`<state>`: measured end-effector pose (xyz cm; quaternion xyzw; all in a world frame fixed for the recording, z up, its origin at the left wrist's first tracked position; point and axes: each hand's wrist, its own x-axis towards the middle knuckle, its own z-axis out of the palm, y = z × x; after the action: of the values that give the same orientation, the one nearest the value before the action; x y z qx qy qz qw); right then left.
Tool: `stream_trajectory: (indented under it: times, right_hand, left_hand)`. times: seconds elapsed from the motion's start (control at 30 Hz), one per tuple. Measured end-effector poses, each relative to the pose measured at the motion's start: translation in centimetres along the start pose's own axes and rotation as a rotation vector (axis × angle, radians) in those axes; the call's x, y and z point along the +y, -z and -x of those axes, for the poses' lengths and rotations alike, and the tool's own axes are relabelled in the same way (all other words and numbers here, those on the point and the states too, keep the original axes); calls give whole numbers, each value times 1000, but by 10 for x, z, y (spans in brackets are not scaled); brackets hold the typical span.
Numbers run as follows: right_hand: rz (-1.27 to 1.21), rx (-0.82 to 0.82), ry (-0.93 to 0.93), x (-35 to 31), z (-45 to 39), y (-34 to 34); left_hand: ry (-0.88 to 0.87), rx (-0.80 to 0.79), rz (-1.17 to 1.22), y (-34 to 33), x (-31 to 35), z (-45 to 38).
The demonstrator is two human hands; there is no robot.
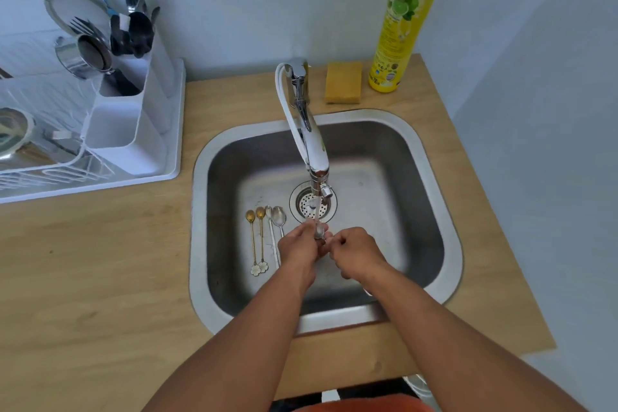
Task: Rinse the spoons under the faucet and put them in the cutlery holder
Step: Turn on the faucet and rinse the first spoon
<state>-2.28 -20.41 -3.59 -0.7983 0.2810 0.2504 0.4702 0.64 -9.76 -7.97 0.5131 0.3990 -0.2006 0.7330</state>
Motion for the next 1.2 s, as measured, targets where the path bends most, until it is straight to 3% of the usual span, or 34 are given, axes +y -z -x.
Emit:
stream_trajectory:
  times: [0.47, 0.73, 1.07, 1.2]
  right_hand:
    - [-132, -141, -54, 8, -18, 16]
    - [-164, -158, -84, 2, -22, 21]
    - [-497, -243, -219, 6, -12, 21]
    - [-493, -211, -204, 7, -12, 21]
  left_hand:
    - [-7, 63, 2, -16, -3, -3]
    - [6, 95, 131, -27, -4, 13]
    - [41, 57, 115, -16, -6, 12]
    - [55, 100, 150, -15, -3, 14]
